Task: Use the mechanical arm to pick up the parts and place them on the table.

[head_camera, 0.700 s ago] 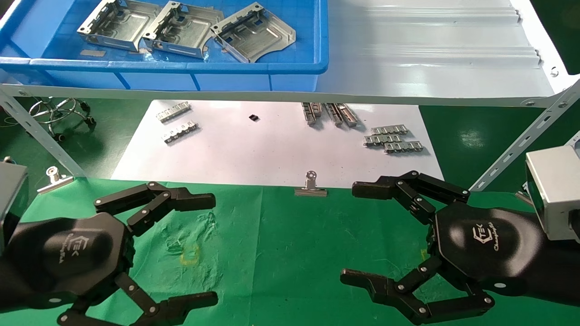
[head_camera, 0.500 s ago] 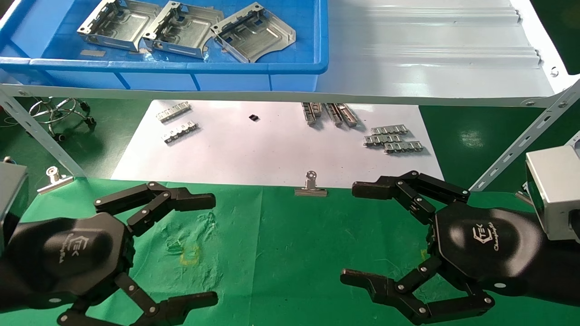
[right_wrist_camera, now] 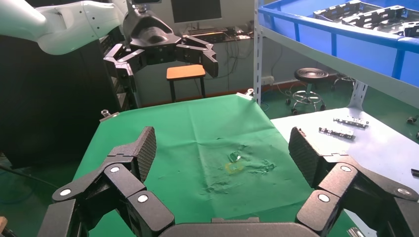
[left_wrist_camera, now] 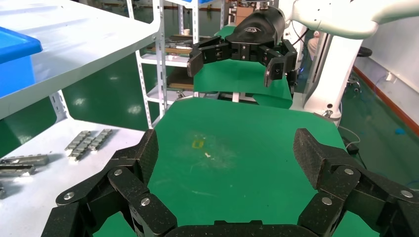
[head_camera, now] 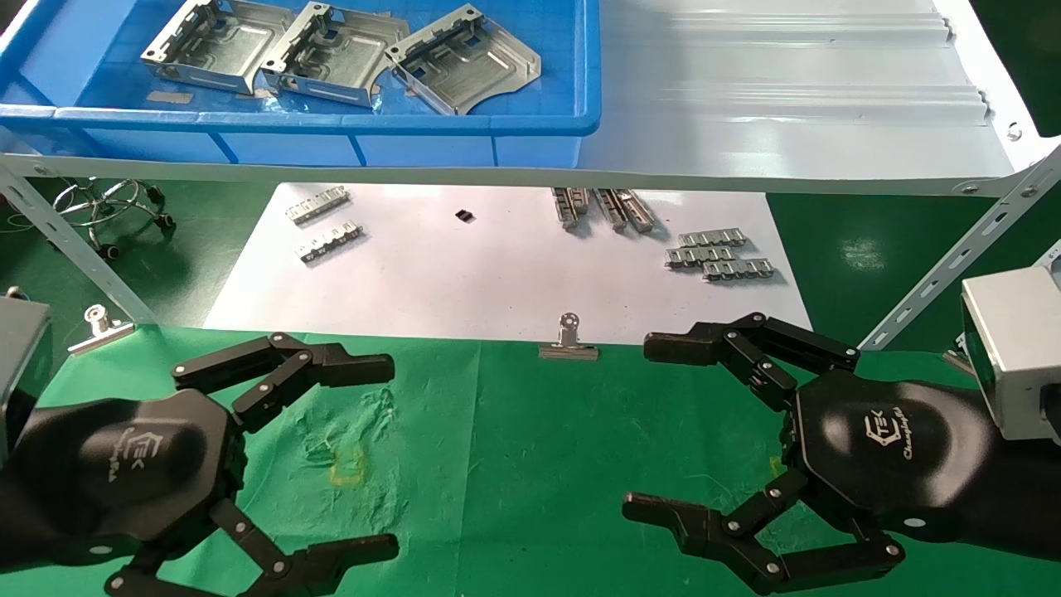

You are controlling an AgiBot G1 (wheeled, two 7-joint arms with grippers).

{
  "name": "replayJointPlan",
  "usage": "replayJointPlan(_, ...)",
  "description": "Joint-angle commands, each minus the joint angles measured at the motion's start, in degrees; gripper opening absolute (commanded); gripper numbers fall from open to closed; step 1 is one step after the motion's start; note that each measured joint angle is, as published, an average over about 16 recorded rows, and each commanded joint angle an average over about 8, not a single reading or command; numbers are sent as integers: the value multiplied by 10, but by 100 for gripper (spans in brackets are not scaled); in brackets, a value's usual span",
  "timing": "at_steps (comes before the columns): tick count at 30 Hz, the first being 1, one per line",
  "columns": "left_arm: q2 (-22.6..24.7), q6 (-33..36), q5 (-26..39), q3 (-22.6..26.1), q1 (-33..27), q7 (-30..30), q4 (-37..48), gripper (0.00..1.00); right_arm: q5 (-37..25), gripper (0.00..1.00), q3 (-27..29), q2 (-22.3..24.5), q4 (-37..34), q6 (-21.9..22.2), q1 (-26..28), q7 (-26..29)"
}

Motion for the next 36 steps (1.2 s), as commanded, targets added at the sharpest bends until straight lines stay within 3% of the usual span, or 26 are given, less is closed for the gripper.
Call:
replayJointPlan(1, -1, 2, 0, 0, 1, 1, -1, 100, 0, 0, 0, 0, 0, 0, 0, 0)
replayJointPlan(11, 38, -92, 18, -2, -49, -30, 25, 100, 0, 0, 0, 0, 0, 0, 0, 0)
replayJointPlan(19, 84, -191, 75, 13, -124, -52, 75, 100, 0, 0, 0, 0, 0, 0, 0, 0)
replayJointPlan(26, 118, -262, 166, 50, -226, -72, 168, 100, 0, 0, 0, 0, 0, 0, 0, 0)
replayJointPlan(36, 162, -287, 282, 105, -376, -57, 349, 100, 0, 0, 0, 0, 0, 0, 0, 0)
